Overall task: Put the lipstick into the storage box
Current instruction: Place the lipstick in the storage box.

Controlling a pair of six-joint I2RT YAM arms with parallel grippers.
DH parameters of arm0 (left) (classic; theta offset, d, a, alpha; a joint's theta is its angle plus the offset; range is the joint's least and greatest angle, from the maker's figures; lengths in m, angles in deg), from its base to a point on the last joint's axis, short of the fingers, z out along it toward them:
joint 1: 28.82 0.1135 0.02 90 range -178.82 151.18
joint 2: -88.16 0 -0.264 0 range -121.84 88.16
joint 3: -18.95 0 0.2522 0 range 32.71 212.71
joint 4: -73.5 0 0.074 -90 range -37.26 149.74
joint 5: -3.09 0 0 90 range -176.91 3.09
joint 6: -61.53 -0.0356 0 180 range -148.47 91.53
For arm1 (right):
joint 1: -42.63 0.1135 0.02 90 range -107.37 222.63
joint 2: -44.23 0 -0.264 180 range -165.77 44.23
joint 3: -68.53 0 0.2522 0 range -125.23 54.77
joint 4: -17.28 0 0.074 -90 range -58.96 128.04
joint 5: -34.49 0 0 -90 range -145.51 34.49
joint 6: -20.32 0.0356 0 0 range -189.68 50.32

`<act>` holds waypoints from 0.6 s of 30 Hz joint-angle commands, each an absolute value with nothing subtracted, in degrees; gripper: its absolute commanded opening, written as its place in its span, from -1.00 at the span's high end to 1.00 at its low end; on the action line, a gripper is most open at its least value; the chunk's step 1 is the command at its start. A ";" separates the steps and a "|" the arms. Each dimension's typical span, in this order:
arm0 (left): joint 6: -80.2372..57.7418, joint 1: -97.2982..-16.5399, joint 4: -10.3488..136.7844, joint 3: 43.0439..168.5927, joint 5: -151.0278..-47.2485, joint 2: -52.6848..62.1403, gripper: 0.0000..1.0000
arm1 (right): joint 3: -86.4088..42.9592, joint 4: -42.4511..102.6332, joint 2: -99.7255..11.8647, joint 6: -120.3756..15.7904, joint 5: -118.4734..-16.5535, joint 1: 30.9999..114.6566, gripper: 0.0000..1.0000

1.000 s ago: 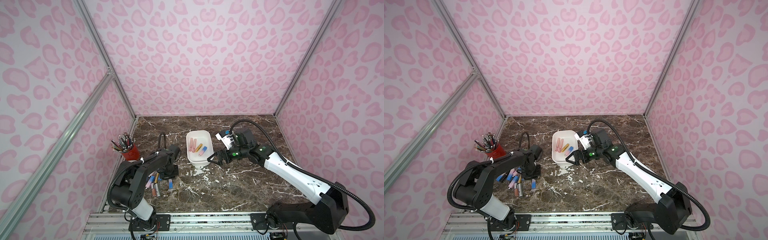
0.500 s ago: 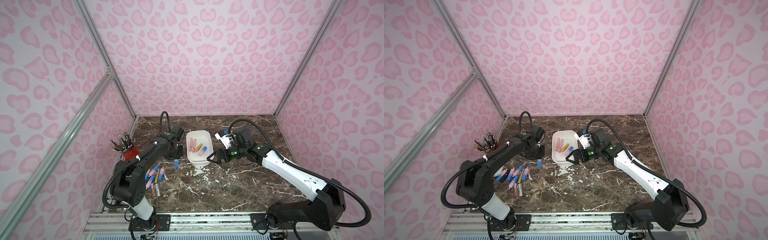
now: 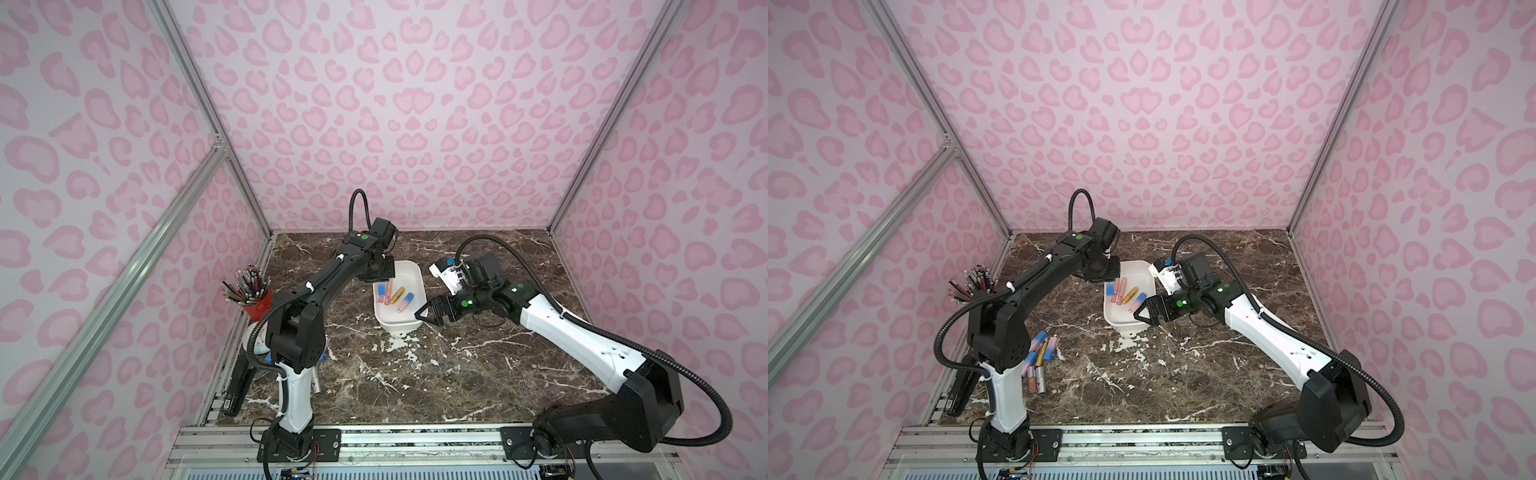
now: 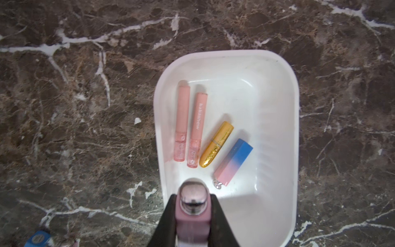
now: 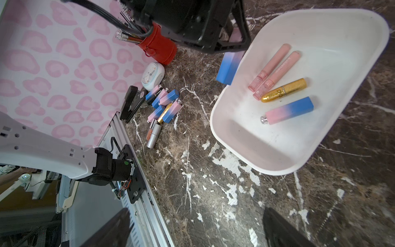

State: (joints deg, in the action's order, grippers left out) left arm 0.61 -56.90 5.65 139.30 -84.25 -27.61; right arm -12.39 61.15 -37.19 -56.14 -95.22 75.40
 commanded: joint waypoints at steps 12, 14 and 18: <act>3.18 -59.92 8.76 143.02 -88.17 -35.59 0.93 | -13.04 63.55 -38.77 -59.34 -95.50 72.60 -0.98; 3.16 -60.09 9.44 143.52 -88.05 -36.95 0.94 | -13.06 63.82 -38.89 -59.65 -95.42 72.15 -0.98; 3.09 -60.22 9.81 144.96 -88.48 -39.63 0.94 | -13.26 64.52 -39.00 -60.26 -95.19 71.23 -0.98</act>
